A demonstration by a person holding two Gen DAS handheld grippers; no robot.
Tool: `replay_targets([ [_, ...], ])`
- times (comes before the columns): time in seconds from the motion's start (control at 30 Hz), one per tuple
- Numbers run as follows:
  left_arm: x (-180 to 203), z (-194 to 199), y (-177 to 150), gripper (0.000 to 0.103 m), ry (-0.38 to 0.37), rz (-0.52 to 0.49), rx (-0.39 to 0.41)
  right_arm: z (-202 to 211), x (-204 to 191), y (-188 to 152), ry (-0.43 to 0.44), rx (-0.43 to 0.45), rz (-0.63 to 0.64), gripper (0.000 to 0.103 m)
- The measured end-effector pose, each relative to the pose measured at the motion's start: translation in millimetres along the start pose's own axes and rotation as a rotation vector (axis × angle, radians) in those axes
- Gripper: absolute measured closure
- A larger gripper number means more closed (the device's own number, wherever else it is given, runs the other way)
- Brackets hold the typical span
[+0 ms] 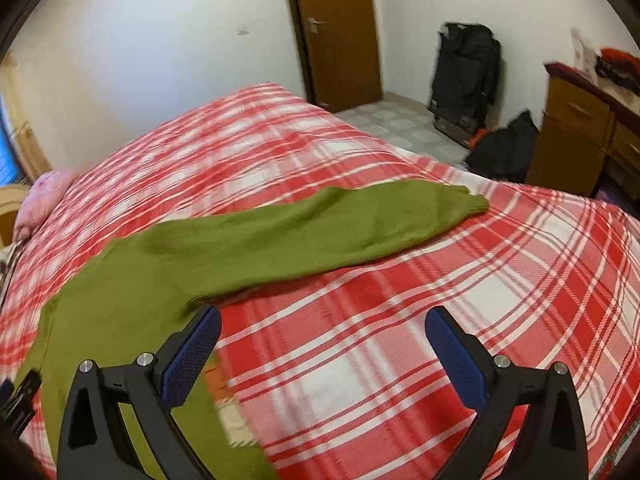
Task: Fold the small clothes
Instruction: 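Move the right tool to the green sleeve cuff and close on it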
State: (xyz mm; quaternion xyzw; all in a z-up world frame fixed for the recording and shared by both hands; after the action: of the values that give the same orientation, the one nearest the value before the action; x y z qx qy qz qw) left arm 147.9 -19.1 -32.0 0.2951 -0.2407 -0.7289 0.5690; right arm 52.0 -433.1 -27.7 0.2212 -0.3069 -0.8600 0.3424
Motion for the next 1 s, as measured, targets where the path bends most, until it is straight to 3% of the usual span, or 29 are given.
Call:
replay_targets([
  [0.13,-1,-4,1,0.0,-0.009,0.003,0.022,-22,45,19,-0.02,-0.003,-0.107,0.001],
  [0.4,-6,-31,-4,0.0,-0.002,0.025,-0.038,-66,104,55,-0.091,-0.03,-0.278,0.005],
  [0.53,-1,-34,-3,0.0,-0.004,0.014,-0.046,-93,110,62,-0.217,-0.047,-0.259,0.005],
  [0.67,4,-37,-4,0.0,-0.001,-0.008,-0.053,-114,109,61,-0.282,-0.058,-0.242,0.005],
  [0.8,10,-38,-3,0.0,0.014,-0.036,-0.048,-127,106,56,-0.309,-0.075,-0.215,0.006],
  [0.9,13,-40,-2,0.0,0.024,-0.047,-0.049,-134,106,55,-0.313,-0.073,-0.2,0.016],
  [1.0,18,-43,-3,0.0,0.018,-0.05,-0.058,-135,104,57,-0.32,-0.064,-0.181,0.016],
])
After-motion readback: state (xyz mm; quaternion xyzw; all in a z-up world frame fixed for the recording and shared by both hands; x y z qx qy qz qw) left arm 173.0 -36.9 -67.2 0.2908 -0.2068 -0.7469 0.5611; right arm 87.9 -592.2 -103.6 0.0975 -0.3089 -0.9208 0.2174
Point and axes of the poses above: each gripper's, at about its wrist camera, not at the fingertips, and z roughly against the way its jaws point, x to its right, y to its top, the point moved 3 cm from there along -z, roughly the way its jaws point, and after that the axes turned 5 degrees about -z, right-handed, at the moved point
